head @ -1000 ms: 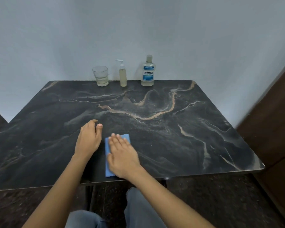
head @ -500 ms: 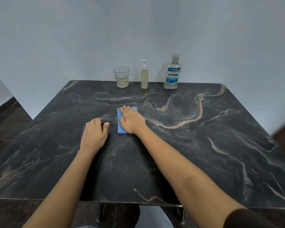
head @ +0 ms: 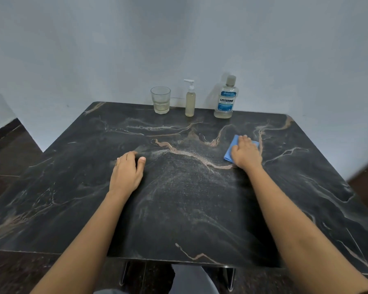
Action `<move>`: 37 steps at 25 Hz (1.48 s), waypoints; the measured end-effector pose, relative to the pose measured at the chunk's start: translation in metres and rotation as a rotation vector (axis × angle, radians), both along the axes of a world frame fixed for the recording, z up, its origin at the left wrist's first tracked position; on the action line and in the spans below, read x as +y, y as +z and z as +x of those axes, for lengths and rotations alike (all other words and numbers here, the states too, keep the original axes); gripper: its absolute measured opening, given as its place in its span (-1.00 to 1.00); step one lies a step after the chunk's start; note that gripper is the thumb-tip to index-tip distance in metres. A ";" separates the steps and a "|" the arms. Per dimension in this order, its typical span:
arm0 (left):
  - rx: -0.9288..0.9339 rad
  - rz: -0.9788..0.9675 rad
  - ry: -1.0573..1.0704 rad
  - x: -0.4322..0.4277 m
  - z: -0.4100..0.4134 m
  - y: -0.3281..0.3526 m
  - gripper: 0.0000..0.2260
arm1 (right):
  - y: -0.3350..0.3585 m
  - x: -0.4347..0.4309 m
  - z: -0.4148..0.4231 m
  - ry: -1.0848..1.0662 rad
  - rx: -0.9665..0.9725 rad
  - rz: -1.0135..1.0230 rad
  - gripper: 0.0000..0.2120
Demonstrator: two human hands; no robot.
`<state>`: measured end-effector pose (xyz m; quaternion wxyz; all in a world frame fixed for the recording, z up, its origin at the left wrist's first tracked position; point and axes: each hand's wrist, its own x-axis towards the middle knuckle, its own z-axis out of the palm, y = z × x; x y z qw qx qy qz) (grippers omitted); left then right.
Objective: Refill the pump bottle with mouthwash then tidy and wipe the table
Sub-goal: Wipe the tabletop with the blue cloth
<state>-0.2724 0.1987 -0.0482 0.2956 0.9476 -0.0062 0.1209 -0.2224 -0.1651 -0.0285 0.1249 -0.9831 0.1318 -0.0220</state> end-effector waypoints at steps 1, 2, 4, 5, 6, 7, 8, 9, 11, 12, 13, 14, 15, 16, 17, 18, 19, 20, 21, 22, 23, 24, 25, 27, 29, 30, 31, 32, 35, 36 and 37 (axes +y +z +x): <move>0.003 -0.003 -0.002 0.001 -0.002 0.002 -0.64 | 0.000 -0.006 -0.015 -0.048 0.006 0.002 -0.46; 0.009 -0.006 -0.005 0.003 -0.005 0.003 -0.63 | 0.000 -0.008 -0.032 -0.093 0.012 0.009 -0.46; 0.014 -0.021 -0.005 0.007 -0.011 0.006 -0.61 | -0.001 0.000 -0.067 -0.152 0.027 0.003 -0.45; 0.014 -0.031 0.000 0.009 -0.014 0.006 -0.60 | -0.001 0.010 -0.084 -0.158 0.038 0.001 -0.45; 0.012 -0.039 0.006 0.012 -0.019 0.007 -0.60 | -0.001 0.024 -0.100 -0.146 0.049 0.002 -0.45; 0.011 -0.049 0.014 0.016 -0.025 0.008 -0.60 | -0.001 0.040 -0.116 -0.118 0.055 -0.003 -0.45; 0.010 -0.060 0.023 0.020 -0.030 0.009 -0.60 | -0.002 0.058 -0.131 -0.079 0.053 -0.021 -0.45; 0.008 -0.069 0.033 0.024 -0.034 0.009 -0.60 | -0.003 0.078 -0.143 -0.028 0.050 -0.042 -0.45; 0.014 -0.086 0.049 0.038 -0.045 0.009 -0.58 | -0.003 0.123 -0.164 0.085 0.044 -0.073 -0.44; 0.016 -0.095 0.047 0.042 -0.046 0.009 -0.57 | -0.005 0.141 -0.166 0.129 0.026 -0.086 -0.42; 0.021 -0.110 0.053 0.049 -0.050 0.008 -0.56 | -0.006 0.161 -0.168 0.174 0.008 -0.088 -0.40; 0.024 -0.125 0.069 0.058 -0.057 0.008 -0.56 | -0.006 0.182 -0.169 0.230 -0.001 -0.074 -0.40; 0.021 -0.134 0.081 0.066 -0.064 0.008 -0.56 | -0.006 0.201 -0.167 0.291 -0.003 -0.054 -0.41; 0.019 -0.137 0.088 0.075 -0.071 0.008 -0.56 | -0.006 0.220 -0.166 0.353 -0.002 -0.032 -0.42; 0.015 -0.139 0.094 0.083 -0.078 0.008 -0.57 | -0.006 0.237 -0.164 0.413 -0.003 -0.008 -0.42; 0.009 -0.144 0.102 0.090 -0.084 0.007 -0.58 | -0.005 0.254 -0.164 0.476 -0.007 0.014 -0.41; 0.002 -0.151 0.112 0.095 -0.089 0.007 -0.58 | -0.005 0.269 -0.166 0.541 -0.010 0.029 -0.40; -0.003 -0.159 0.121 0.100 -0.094 0.007 -0.59 | -0.006 0.282 -0.170 0.610 -0.013 0.033 -0.39; -0.008 -0.168 0.126 0.104 -0.098 0.007 -0.59 | -0.008 0.292 -0.174 0.674 -0.015 0.030 -0.38; -0.009 -0.180 0.131 0.107 -0.102 0.006 -0.60 | -0.009 0.299 -0.178 0.729 -0.016 0.023 -0.35; -0.008 -0.191 0.138 0.109 -0.105 0.006 -0.61 | -0.011 0.303 -0.181 0.775 -0.016 0.017 -0.30; -0.010 -0.198 0.144 0.111 -0.109 0.006 -0.62 | -0.011 0.305 -0.184 0.811 -0.015 0.010 -0.24; -0.015 -0.201 0.147 0.112 -0.112 0.006 -0.63 | -0.011 0.303 -0.186 0.854 -0.012 0.002 -0.17; -0.019 -0.199 0.150 0.112 -0.117 0.006 -0.64 | -0.007 0.295 -0.189 0.994 0.000 -0.051 -0.09; -0.023 -0.191 0.147 0.110 -0.120 0.006 -0.66 | -0.004 0.283 -0.194 1.147 0.027 -0.115 -0.10; -0.024 -0.189 0.142 0.108 -0.121 0.006 -0.66 | -0.002 0.277 -0.198 1.209 0.048 -0.133 -0.09; -0.026 -0.187 0.138 0.107 -0.122 0.005 -0.66 | 0.001 0.269 -0.201 1.259 0.082 -0.141 -0.09; -0.028 -0.181 0.136 0.106 -0.121 0.005 -0.65 | 0.006 0.261 -0.205 1.299 0.125 -0.142 -0.10; -0.021 -0.168 0.131 0.104 -0.116 0.005 -0.62 | 0.028 0.235 -0.212 1.372 0.295 -0.106 -0.15; -0.022 -0.170 0.125 0.103 -0.113 0.006 -0.61 | 0.038 0.226 -0.215 1.369 0.361 -0.089 -0.18; -0.024 -0.174 0.119 0.102 -0.110 0.007 -0.61 | 0.047 0.217 -0.216 1.348 0.417 -0.083 -0.20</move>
